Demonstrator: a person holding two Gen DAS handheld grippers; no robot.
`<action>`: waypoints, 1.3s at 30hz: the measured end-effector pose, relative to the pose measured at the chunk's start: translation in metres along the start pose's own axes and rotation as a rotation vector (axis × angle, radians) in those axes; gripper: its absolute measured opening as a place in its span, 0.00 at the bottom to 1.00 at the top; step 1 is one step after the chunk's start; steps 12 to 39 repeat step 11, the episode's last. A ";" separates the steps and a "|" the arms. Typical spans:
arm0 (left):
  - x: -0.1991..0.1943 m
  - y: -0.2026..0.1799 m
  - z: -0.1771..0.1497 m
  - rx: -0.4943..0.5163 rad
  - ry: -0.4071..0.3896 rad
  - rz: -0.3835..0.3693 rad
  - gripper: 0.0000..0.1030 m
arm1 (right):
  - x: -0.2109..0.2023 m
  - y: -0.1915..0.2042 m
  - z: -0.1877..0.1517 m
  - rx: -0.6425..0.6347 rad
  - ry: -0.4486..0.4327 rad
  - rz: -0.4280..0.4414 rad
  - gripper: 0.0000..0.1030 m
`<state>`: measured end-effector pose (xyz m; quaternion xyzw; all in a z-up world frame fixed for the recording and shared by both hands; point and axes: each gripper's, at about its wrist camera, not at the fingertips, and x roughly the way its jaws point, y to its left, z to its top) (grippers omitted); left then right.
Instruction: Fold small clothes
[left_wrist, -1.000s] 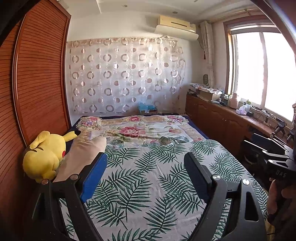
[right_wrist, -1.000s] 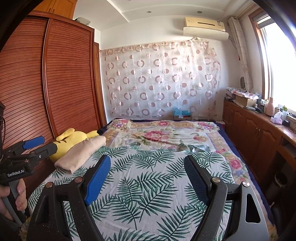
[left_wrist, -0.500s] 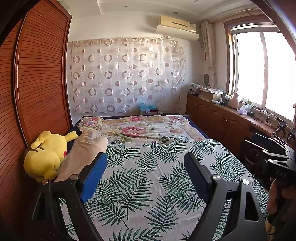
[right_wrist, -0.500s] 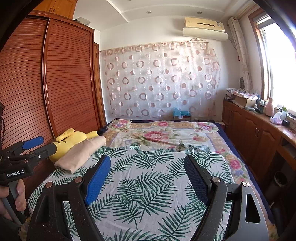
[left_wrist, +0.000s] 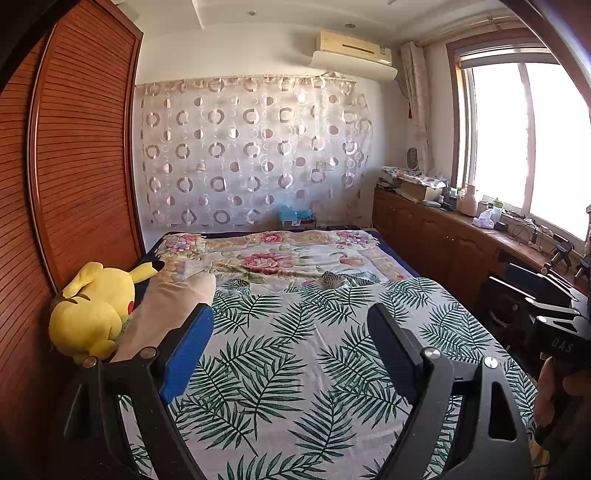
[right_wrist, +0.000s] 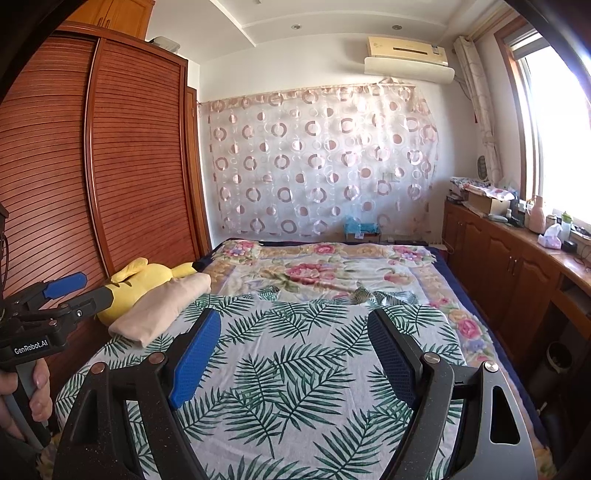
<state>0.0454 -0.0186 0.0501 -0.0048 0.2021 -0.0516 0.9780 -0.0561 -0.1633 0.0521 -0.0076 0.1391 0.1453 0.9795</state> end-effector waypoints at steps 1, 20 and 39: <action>0.000 0.000 0.000 0.000 0.000 0.001 0.83 | 0.000 0.000 0.000 -0.001 0.000 -0.001 0.81; 0.000 0.000 0.000 0.001 0.000 0.000 0.83 | 0.000 -0.002 -0.001 -0.003 0.000 0.003 0.81; 0.000 0.000 0.000 0.001 0.000 0.000 0.83 | 0.000 -0.002 -0.001 -0.003 0.000 0.003 0.81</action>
